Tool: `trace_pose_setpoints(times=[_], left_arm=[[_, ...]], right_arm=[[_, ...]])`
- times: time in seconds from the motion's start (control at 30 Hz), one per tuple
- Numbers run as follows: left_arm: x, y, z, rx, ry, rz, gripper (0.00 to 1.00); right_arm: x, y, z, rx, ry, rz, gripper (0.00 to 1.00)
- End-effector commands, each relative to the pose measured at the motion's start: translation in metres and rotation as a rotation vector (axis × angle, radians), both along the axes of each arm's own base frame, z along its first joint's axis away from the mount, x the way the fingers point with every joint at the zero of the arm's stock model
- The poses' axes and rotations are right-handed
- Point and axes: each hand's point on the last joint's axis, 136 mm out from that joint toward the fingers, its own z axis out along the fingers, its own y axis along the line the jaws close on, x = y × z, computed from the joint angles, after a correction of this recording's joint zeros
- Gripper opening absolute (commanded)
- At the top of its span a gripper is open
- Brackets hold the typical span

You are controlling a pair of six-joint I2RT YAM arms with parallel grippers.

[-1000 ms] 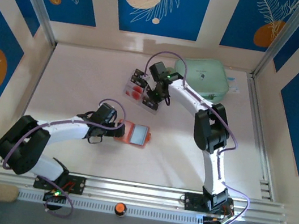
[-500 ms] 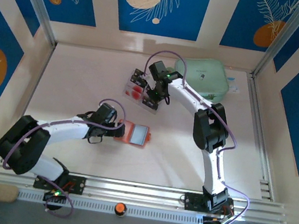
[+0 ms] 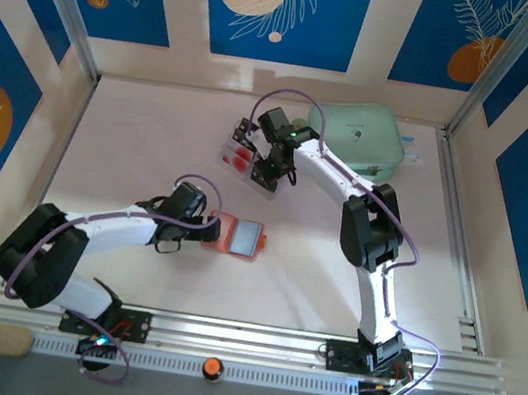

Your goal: Put the credit cards into the card holder

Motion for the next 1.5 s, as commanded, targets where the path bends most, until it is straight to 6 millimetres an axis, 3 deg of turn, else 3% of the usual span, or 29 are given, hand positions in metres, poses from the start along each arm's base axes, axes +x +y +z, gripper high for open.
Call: trace_pose_setpoints(times=[0.0, 0.3, 0.53, 0.77, 1.03, 1.23, 1.47], left_arm=[[-0.034, 0.020, -0.029, 0.068, 0.140, 0.022, 1.00], [-0.036, 0.021, -0.025, 0.064, 0.139, 0.029, 1.00], [-0.037, 0.018, -0.022, 0.050, 0.135, 0.019, 1.00], [-0.041, 0.012, -0.022, 0.037, 0.139, 0.020, 1.00], [-0.052, 0.002, -0.022, 0.023, 0.132, 0.004, 1.00], [-0.063, -0.004, -0.024, 0.028, 0.129, -0.006, 1.00], [-0.070, -0.002, -0.022, 0.044, 0.122, 0.007, 1.00]], right_arm=[[-0.006, -0.001, 0.035, 0.028, -0.049, 0.023, 0.00], [-0.020, 0.001, 0.071, 0.095, -0.096, 0.001, 0.00], [-0.052, -0.008, 0.082, 0.221, -0.027, -0.131, 0.00], [-0.099, -0.002, 0.079, 0.477, 0.141, -0.284, 0.00], [-0.149, 0.004, 0.057, 0.732, 0.343, -0.420, 0.00], [-0.168, 0.000, 0.046, 0.835, 0.397, -0.476, 0.00], [-0.177, 0.003, 0.039, 0.909, 0.434, -0.477, 0.00]])
